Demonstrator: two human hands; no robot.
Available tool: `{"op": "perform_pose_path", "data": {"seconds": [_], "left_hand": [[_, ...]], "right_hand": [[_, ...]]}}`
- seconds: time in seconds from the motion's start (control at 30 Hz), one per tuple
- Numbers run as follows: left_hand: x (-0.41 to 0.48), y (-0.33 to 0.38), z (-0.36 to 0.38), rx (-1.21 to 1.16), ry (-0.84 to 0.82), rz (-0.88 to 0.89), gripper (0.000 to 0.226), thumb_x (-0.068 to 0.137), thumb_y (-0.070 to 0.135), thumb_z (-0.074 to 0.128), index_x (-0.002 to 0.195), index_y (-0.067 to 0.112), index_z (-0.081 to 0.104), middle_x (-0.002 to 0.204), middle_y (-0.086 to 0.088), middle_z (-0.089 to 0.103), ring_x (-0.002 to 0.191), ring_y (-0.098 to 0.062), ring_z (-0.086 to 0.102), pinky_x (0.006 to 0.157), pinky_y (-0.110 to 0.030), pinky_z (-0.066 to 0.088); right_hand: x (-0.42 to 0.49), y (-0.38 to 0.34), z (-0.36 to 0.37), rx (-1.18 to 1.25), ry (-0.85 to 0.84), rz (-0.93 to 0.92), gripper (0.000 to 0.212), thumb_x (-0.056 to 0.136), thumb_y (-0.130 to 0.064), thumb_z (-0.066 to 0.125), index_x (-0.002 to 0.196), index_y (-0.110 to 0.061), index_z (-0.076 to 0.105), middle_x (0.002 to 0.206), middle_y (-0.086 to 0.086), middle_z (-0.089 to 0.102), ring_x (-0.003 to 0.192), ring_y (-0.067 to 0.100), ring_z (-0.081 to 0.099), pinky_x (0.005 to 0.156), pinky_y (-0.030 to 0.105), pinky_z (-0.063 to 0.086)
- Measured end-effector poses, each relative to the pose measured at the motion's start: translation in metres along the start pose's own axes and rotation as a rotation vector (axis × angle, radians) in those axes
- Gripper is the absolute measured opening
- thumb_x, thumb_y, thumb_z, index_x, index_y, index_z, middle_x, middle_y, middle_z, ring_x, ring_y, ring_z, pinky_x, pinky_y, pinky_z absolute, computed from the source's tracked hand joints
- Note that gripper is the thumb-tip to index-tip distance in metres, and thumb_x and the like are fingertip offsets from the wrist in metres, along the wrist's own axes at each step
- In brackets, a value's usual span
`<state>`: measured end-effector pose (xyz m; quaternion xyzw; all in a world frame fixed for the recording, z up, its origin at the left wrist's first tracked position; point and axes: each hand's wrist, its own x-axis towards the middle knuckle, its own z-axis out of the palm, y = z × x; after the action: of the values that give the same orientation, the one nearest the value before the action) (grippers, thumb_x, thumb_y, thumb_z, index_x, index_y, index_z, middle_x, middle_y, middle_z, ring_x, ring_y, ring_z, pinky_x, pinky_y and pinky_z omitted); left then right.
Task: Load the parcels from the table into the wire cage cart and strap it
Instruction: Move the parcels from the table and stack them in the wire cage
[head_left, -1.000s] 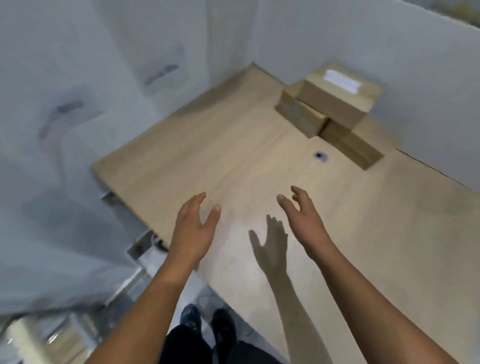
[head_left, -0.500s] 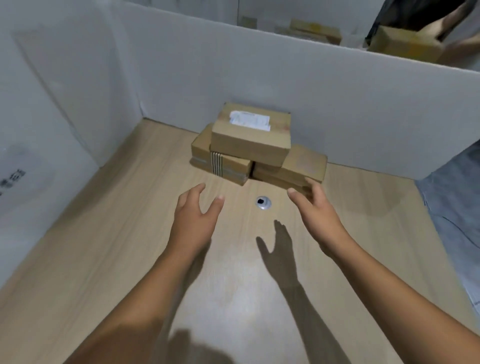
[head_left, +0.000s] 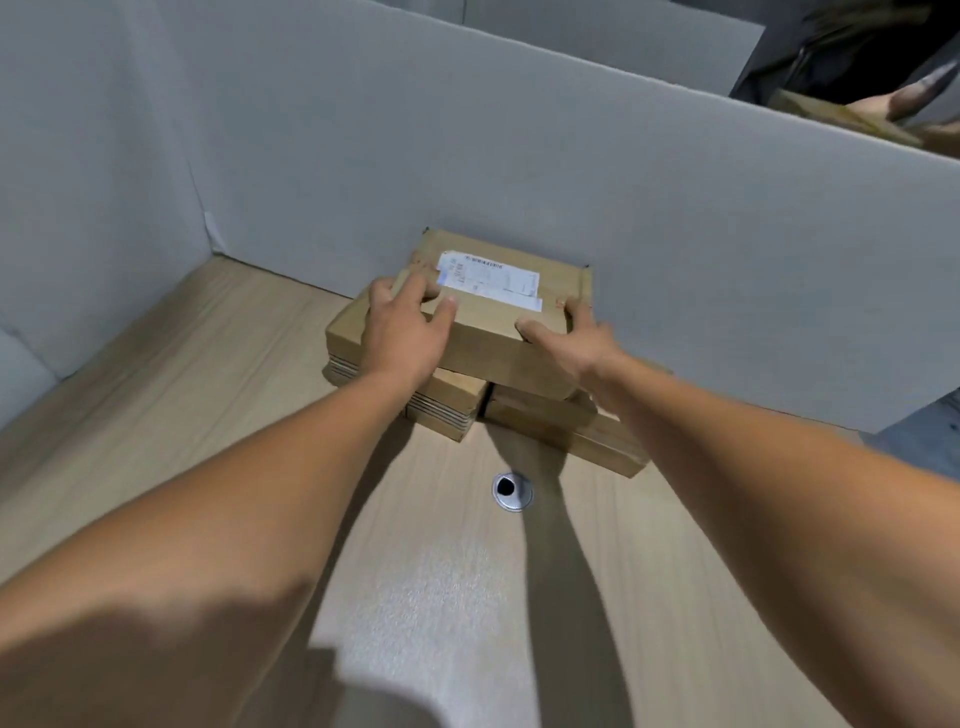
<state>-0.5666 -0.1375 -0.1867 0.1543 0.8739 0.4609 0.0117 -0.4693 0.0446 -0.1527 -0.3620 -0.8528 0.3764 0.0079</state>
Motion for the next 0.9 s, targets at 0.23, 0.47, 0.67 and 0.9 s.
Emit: {"op": "perform_pose_path", "data": {"seconds": [0.23, 0.47, 0.67, 0.9], "left_hand": [[0.009, 0.002, -0.018, -0.278, -0.078, -0.233, 0.084, 0.085, 0.041, 0.082, 0.152, 0.029, 0.032, 0.129, 0.009, 0.050, 0.115, -0.015, 0.049, 0.100, -0.030, 0.038], [-0.119, 0.022, -0.043, -0.390, 0.167, -0.330, 0.051, 0.071, 0.053, 0.088, 0.097, 0.024, 0.055, 0.097, 0.007, 0.069, 0.077, -0.006, 0.064, 0.062, -0.023, 0.048], [-0.347, -0.019, -0.062, -0.314, 0.473, -0.639, 0.068, 0.060, 0.071, 0.083, 0.098, 0.033, 0.042, 0.106, 0.003, 0.064, 0.087, -0.004, 0.067, 0.077, -0.036, 0.055], [-0.632, -0.041, -0.108, -0.370, 0.914, -0.870, 0.067, 0.084, 0.052, 0.082, 0.135, 0.020, 0.055, 0.120, 0.006, 0.074, 0.110, -0.012, 0.072, 0.090, -0.039, 0.061]], "right_hand": [[0.013, 0.008, 0.003, 0.063, -0.005, -0.061, 0.098, 0.083, -0.071, 0.068, 0.161, -0.034, 0.022, 0.162, 0.011, 0.028, 0.142, 0.037, 0.043, 0.117, 0.047, 0.039], [-0.084, 0.062, -0.011, 0.247, 0.027, -0.282, 0.102, 0.078, -0.065, 0.069, 0.163, -0.035, 0.020, 0.161, -0.007, 0.039, 0.144, 0.016, 0.045, 0.117, 0.037, 0.038], [-0.220, 0.111, 0.044, 0.299, -0.298, -0.305, 0.066, 0.091, -0.046, 0.074, 0.149, -0.027, 0.048, 0.137, -0.005, 0.046, 0.137, 0.018, 0.047, 0.117, 0.034, 0.036], [-0.405, 0.118, 0.138, 0.161, -0.890, -0.517, 0.062, 0.090, -0.037, 0.079, 0.145, -0.031, 0.052, 0.136, -0.004, 0.058, 0.131, 0.010, 0.049, 0.113, 0.032, 0.040]]}}
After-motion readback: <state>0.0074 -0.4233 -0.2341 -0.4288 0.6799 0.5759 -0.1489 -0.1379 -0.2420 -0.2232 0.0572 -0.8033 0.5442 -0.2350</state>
